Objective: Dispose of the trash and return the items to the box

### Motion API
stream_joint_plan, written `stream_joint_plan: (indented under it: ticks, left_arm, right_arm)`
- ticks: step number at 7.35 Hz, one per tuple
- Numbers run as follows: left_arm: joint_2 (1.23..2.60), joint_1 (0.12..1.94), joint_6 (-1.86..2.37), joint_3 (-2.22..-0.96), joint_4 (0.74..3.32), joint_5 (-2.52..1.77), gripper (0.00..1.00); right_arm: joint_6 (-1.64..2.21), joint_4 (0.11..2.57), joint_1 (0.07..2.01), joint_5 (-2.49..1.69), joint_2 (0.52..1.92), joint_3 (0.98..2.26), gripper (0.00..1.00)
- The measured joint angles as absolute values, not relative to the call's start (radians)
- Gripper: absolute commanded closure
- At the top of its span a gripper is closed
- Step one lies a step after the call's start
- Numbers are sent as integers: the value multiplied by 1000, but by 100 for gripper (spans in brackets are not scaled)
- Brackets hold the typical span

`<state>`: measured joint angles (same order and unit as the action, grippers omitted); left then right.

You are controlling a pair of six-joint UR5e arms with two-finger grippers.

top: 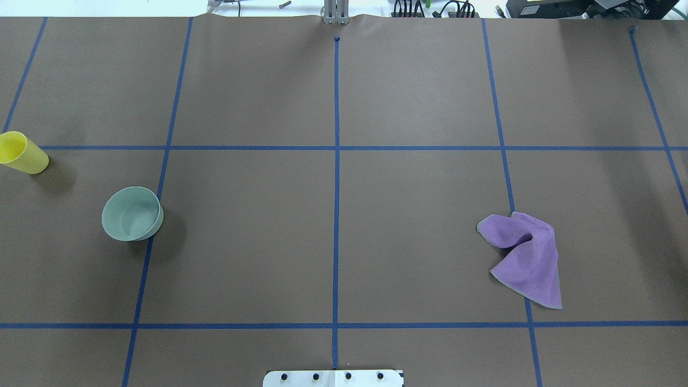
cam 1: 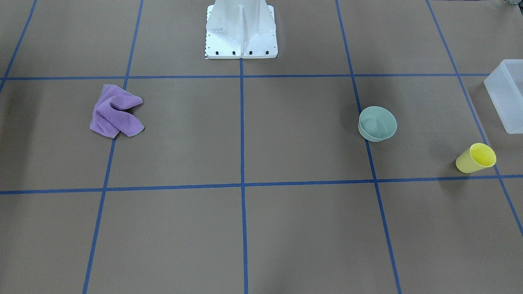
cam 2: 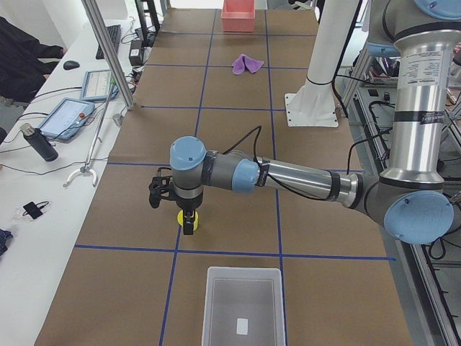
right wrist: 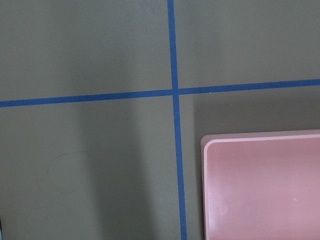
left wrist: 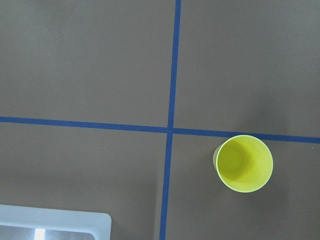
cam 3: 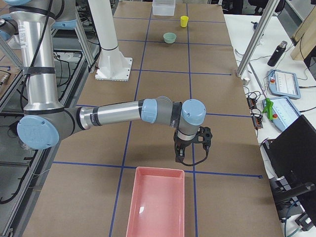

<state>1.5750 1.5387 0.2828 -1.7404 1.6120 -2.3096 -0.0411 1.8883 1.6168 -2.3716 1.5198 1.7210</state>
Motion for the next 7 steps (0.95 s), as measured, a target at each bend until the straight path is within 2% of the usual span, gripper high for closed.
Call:
stream_joint_plan:
  ticks: [3, 7]
  left_arm:
    - [1579, 1500, 449, -1672, 1754, -2309, 1]
    - [1674, 1398, 722, -1366, 2122, -2301, 2]
  right_arm:
    - [-39, 1888, 1616, -2374, 1518, 1722, 0]
    - [-37, 1888, 1615, -2377, 1517, 1722, 0]
